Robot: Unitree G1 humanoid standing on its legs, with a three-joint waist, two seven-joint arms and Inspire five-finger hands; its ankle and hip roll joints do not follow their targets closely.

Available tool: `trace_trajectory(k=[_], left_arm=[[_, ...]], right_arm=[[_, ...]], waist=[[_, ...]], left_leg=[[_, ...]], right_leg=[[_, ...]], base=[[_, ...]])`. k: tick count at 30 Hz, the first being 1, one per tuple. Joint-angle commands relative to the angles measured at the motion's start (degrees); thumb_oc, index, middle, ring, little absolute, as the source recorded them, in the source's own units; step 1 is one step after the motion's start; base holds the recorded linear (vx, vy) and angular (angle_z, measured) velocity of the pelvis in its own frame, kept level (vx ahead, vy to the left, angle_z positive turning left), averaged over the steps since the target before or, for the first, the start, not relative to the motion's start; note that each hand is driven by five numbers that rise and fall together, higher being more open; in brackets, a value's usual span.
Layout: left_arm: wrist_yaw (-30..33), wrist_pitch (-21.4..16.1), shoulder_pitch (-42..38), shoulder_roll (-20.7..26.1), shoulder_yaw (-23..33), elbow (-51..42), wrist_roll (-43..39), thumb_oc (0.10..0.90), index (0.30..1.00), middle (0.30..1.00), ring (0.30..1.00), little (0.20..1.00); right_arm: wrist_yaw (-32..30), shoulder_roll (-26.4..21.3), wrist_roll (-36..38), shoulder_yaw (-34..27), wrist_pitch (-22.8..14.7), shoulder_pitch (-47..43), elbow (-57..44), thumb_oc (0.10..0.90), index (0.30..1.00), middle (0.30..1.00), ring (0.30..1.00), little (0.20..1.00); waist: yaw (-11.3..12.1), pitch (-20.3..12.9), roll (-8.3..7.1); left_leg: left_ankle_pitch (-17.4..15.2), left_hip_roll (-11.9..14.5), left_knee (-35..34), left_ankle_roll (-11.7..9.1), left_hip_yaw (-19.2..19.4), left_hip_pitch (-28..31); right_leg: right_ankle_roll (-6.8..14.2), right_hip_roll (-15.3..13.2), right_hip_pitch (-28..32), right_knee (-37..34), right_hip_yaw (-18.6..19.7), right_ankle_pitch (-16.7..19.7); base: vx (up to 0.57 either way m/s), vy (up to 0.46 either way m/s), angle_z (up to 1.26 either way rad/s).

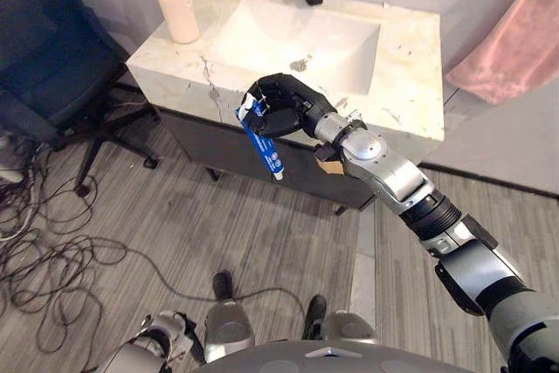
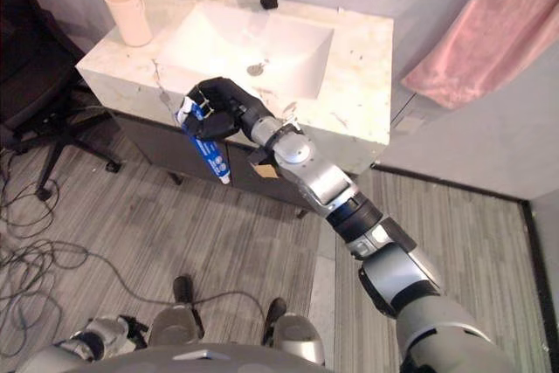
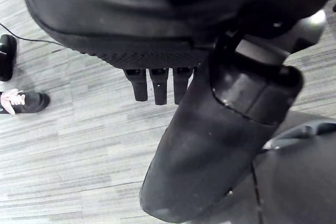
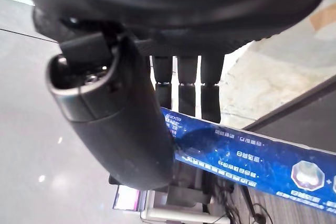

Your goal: Organize the bathroom.

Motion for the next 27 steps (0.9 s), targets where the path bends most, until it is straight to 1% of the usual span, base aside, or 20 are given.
trace_trajectory(k=[1,2,3,6,7,8,9,10,12,13,14,15,16,17,18,19,20,22,24,27], left_arm=[[-0.1,0.9,0.4,3.2,-1.9,1.8,2.6,0.800,0.900,0.900,0.900,0.900],[-0.3,0.9,0.6,3.2,-2.1,1.8,2.4,0.800,0.900,0.900,0.900,0.900],[-1.9,1.9,1.1,3.8,-1.1,0.8,3.6,0.800,0.900,0.900,0.900,0.900],[-1.9,2.8,1.2,3.7,-1.5,1.5,2.4,0.800,0.900,0.900,0.900,0.900],[-1.8,2.7,1.3,3.9,-1.7,1.7,2.2,0.800,0.900,0.900,0.900,0.900],[-1.5,2.4,1.5,4.2,-1.4,2.2,0.9,0.800,0.900,0.900,0.900,0.900],[-1.6,2.3,1.6,4.3,-1.1,2.4,0.5,0.800,0.900,0.900,0.900,0.900],[-1.8,2.8,1.7,4.5,-0.8,2.2,1.5,0.800,0.900,0.900,0.900,0.900],[-1.7,3.1,1.4,4.5,-1.8,2.2,0.8,0.800,0.900,0.900,0.900,0.900],[-1.7,3.6,0.9,4.5,-2.4,2.0,0.3,0.800,0.900,0.900,0.900,0.900],[-1.8,3.9,-0.4,4.3,-3.6,2.1,0.8,0.800,0.900,0.900,0.900,0.900],[-1.4,3.9,-1.0,4.4,-4.3,2.4,0.1,0.800,0.900,0.900,0.900,0.900],[-1.3,4.1,-1.0,4.6,-4.4,2.1,-0.1,0.800,0.900,0.900,0.900,0.900],[-1.3,4.6,-1.2,5.2,-4.3,1.5,-0.2,0.800,0.900,0.900,0.900,0.900],[-1.5,4.6,-1.6,5.4,-4.1,1.4,0.6,0.800,0.900,0.900,0.900,0.900],[-1.6,4.4,-2.0,5.4,-4.4,1.3,1.3,0.800,0.900,0.900,0.900,0.900],[-2.0,4.2,-2.5,5.4,-5.2,0.9,0.4,0.800,0.900,0.900,0.900,0.900],[-3.0,4.6,-2.9,5.1,-5.4,0.5,1.2,0.800,0.900,0.900,0.900,0.900],[-3.1,4.0,-3.0,4.4,-5.6,0.9,0.1,0.800,0.900,0.900,0.900,0.900],[-3.0,4.5,-3.7,3.0,-5.5,1.5,0.1,0.800,0.900,0.900,0.900,0.900]], right_arm=[[-0.1,3.2,-1.2,-6.5,-10.0,-9.2,-3.5,0.400,0.300,0.300,0.300,0.300],[0.0,3.2,-1.2,-6.7,-10.0,-9.0,-3.6,0.400,0.300,0.300,0.300,0.300],[-0.5,3.2,-0.7,-6.6,-9.8,-9.1,-3.8,0.400,0.300,0.300,0.300,0.300],[0.6,3.3,0.4,-7.2,-9.7,-8.7,-4.8,0.400,0.300,0.300,0.300,0.300],[0.8,3.2,0.8,-7.4,-9.7,-8.7,-5.4,0.400,0.300,0.300,0.300,0.300],[1.0,3.0,1.6,-7.6,-9.7,-8.7,-6.5,0.400,0.300,0.300,0.300,0.300],[0.8,2.8,2.1,-7.9,-9.4,-8.6,-7.5,0.400,0.300,0.300,0.300,0.300],[0.7,2.6,2.3,-8.6,-7.9,-8.5,-9.5,0.400,0.300,0.300,0.300,0.300],[0.3,2.7,1.6,-8.9,-6.6,-8.9,-10.3,0.400,0.300,0.300,0.300,0.300],[-0.8,2.8,0.7,-8.8,-5.8,-9.2,-10.7,0.400,0.300,0.300,0.300,0.300],[-3.0,3.0,-0.5,-8.2,-5.2,-9.5,-11.0,0.400,0.300,0.300,0.300,0.300],[-3.6,3.0,-0.7,-7.9,-5.0,-9.6,-11.3,0.400,0.300,0.300,0.300,0.300],[-4.0,3.0,-0.7,-7.9,-4.8,-9.8,-11.4,0.400,0.300,0.300,0.300,0.300],[-4.6,2.7,-0.3,-8.0,-4.7,-10.2,-11.3,0.400,0.300,0.300,0.300,0.300],[-4.5,2.2,-0.2,-8.4,-5.4,-10.3,-10.4,0.400,0.300,0.300,0.300,0.300],[-4.3,2.1,-0.7,-8.7,-6.2,-10.3,-9.2,0.400,0.300,0.300,0.300,0.300],[-3.9,2.4,-2.1,-8.8,-6.7,-10.1,-8.0,0.400,0.300,0.300,0.300,0.300],[-3.6,2.2,-2.5,-9.0,-6.9,-9.8,-7.3,0.400,0.300,0.300,0.300,0.300],[-2.1,2.3,-2.6,-9.7,-8.9,-9.1,-5.5,0.400,0.300,0.300,0.300,0.300],[-2.3,2.3,-2.8,-10.3,-11.2,-8.4,-4.0,0.400,0.300,0.300,0.300,0.300]], waist=[[-1.1,-2.6,-1.12],[-1.4,-2.6,-0.79],[-1.7,-2.9,-0.08],[-1.5,-2.9,0.79],[-1.4,-2.8,1.41],[-1.5,-2.4,2.39],[-1.6,-2.0,2.87],[-2.2,-1.3,3.39],[-3.2,-0.8,3.64],[-4.1,-0.7,3.40],[-5.3,-0.9,1.83],[-6.0,-0.8,1.32],[-6.2,-0.6,1.07],[-6.7,0.0,0.96],[-7.0,-0.1,0.86],[-7.4,-0.5,0.73],[-7.8,-1.2,0.60],[-7.9,-1.6,0.46],[-8.2,-2.3,0.33],[-8.6,-3.9,0.01]], left_leg=[[-6.7,-2.4,7.6,-1.6,0.7,-1.5],[-6.8,-2.3,7.0,-1.4,1.6,-1.3],[-5.1,-2.7,3.3,0.0,3.3,1.0],[-4.9,-5.1,0.8,1.3,2.0,1.9],[-4.7,-5.8,-0.8,2.2,1.6,2.8],[-4.6,-6.0,-2.2,3.0,1.2,4.0],[-4.9,-6.2,-2.9,3.6,1.0,4.7],[-5.8,-7.0,-3.1,4.7,0.3,5.8],[-6.1,-8.0,-3.7,4.6,-0.6,6.7],[-6.7,-9.3,-4.0,4.7,-1.5,7.0],[-9.1,-12.4,-3.1,5.5,-3.1,6.4],[-10.5,-13.3,-2.2,5.9,-3.9,6.1],[-11.5,-13.4,-1.2,6.1,-4.5,5.8],[-13.2,-12.9,1.1,6.7,-6.0,5.0],[-13.2,-12.7,1.4,6.9,-6.0,4.6],[-12.8,-12.8,1.5,6.8,-6.3,4.0],[-12.7,-13.0,3.0,6.6,-7.2,2.7],[-12.7,-13.2,4.2,6.5,-8.3,2.1],[-12.7,-12.9,4.1,6.3,-9.0,2.0],[-12.4,-12.8,2.0,6.4,-9.9,3.2]], right_leg=[[0.6,3.1,-2.8,4.8,9.0,-7.2],[0.7,3.2,-2.9,5.4,8.9,-7.8],[1.1,2.9,-3.8,6.3,8.8,-7.9],[2.0,2.1,-5.6,10.2,8.9,-8.9],[2.6,0.9,-7.3,14.0,8.9,-9.7],[3.2,-0.6,-10.5,21.4,9.6,-11.3],[3.6,-1.5,-13.0,26.9,10.5,-12.0],[4.6,-2.6,-16.8,32.6,12.5,-10.7],[5.1,-1.8,-17.8,28.0,14.0,-8.9],[5.5,-0.9,-17.6,21.9,15.5,-6.4],[6.9,-1.0,-18.3,8.6,20.8,1.5],[7.2,-0.8,-18.6,5.0,22.8,4.0],[7.4,-0.8,-19.2,4.6,23.9,4.8],[7.5,0.3,-22.2,7.5,26.1,4.2],[7.4,0.8,-22.3,8.1,26.5,3.7],[7.0,1.1,-21.1,7.1,27.3,3.5],[6.2,1.9,-19.6,6.6,28.9,2.9],[5.7,2.3,-18.9,7.0,29.0,2.4],[5.1,2.7,-17.4,7.1,28.3,1.2],[4.6,3.4,-15.7,6.0,28.6,0.3]], base=[[0.13,0.127,0.32],[0.16,0.161,0.46],[0.10,0.143,0.67],[0.10,0.142,0.25],[0.10,0.167,-0.19],[0.09,0.166,-0.18],[0.11,0.148,-0.28],[0.10,0.076,-0.13],[0.11,-0.024,0.13],[0.16,-0.184,0.25],[0.17,-0.230,0.27],[0.13,-0.204,0.45],[0.08,-0.165,0.72],[0.05,-0.173,0.99],[0.05,-0.210,1.39],[0.07,-0.217,1.42],[0.08,-0.168,1.29],[0.12,-0.113,0.87],[0.17,-0.088,0.43],[0.18,-0.074,-0.03]])
